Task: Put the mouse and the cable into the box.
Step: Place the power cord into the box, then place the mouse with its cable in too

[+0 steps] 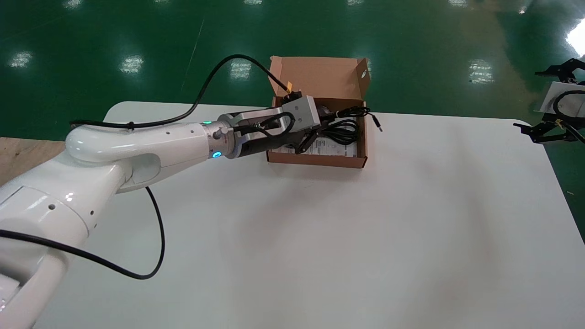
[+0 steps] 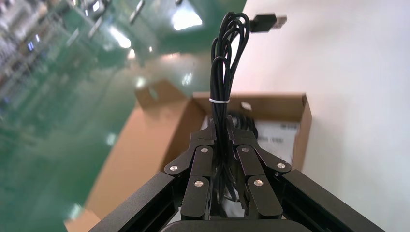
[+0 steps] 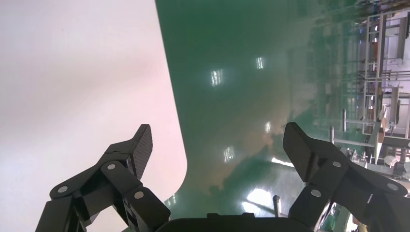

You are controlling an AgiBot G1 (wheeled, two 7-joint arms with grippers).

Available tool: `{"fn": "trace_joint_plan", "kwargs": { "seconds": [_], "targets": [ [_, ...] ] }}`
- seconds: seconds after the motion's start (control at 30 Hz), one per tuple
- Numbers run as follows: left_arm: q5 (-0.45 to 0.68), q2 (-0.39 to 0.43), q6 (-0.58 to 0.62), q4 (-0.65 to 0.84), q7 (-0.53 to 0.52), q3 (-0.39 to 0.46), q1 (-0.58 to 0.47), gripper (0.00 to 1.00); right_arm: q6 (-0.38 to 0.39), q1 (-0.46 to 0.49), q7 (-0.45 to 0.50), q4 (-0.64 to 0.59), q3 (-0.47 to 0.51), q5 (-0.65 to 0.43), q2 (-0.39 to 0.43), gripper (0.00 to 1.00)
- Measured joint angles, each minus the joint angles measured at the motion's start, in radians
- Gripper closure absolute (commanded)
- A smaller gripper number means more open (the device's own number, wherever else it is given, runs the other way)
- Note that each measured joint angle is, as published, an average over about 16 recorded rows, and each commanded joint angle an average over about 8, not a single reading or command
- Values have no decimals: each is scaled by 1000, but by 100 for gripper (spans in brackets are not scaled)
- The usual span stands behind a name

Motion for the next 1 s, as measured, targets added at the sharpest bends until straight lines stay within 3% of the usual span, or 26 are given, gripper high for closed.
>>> {"fn": "trace_joint_plan", "kwargs": {
  "seconds": [0.27, 0.3, 0.53, 0.57, 1.0],
  "targets": [
    [9, -5, -53, 29, -46, 92, -12, 100, -31, 10, -15, -2, -16, -22, 29, 0],
    [14, -5, -57, 31, -47, 102, -15, 96, -34, 11, -16, -3, -18, -25, 31, 0],
    [38, -6, -77, 40, -50, 166, -29, 9, -48, 15, -16, -8, -27, -39, 42, 0],
    [40, -6, -78, 40, -50, 172, -31, 0, -50, 15, -16, -9, -28, -40, 42, 0],
    [33, -23, -87, 10, -76, 210, -29, 0, -94, -31, 59, 60, -5, 3, 54, 0]
  ]
}}
